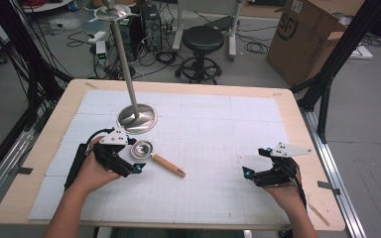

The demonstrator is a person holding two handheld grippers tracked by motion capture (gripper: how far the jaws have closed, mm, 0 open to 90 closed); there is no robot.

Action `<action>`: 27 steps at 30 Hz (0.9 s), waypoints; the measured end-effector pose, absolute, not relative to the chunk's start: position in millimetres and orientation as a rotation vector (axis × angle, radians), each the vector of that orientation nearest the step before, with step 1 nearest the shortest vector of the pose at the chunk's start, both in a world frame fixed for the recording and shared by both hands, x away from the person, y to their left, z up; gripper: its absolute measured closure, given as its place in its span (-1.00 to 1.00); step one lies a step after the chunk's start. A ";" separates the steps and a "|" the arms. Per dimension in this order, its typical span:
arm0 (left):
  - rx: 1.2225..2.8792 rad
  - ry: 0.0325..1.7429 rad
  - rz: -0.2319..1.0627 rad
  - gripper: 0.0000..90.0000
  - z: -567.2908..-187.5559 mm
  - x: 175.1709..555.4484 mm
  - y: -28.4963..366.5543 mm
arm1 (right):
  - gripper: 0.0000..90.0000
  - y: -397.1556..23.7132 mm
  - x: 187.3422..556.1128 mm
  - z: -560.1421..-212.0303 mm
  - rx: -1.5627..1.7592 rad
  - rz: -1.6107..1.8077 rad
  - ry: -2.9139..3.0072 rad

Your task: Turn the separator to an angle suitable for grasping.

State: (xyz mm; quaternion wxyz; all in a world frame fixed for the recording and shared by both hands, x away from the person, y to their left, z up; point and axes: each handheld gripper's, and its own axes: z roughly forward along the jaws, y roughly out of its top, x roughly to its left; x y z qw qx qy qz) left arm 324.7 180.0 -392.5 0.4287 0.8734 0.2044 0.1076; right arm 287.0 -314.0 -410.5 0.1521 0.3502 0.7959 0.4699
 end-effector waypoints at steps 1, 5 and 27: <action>2.185 0.514 0.269 -0.81 -391.8 325.2 178.0 | -0.94 -314.0 287.0 -410.5 1.005 1.348 2.284; 2.218 0.496 0.270 -0.80 -387.6 329.6 173.6 | -0.94 -313.9 287.7 -410.1 1.000 1.355 2.282; 2.380 0.420 0.238 -0.77 -389.3 345.7 140.7 | -0.94 -312.7 287.5 -410.1 0.998 1.349 2.288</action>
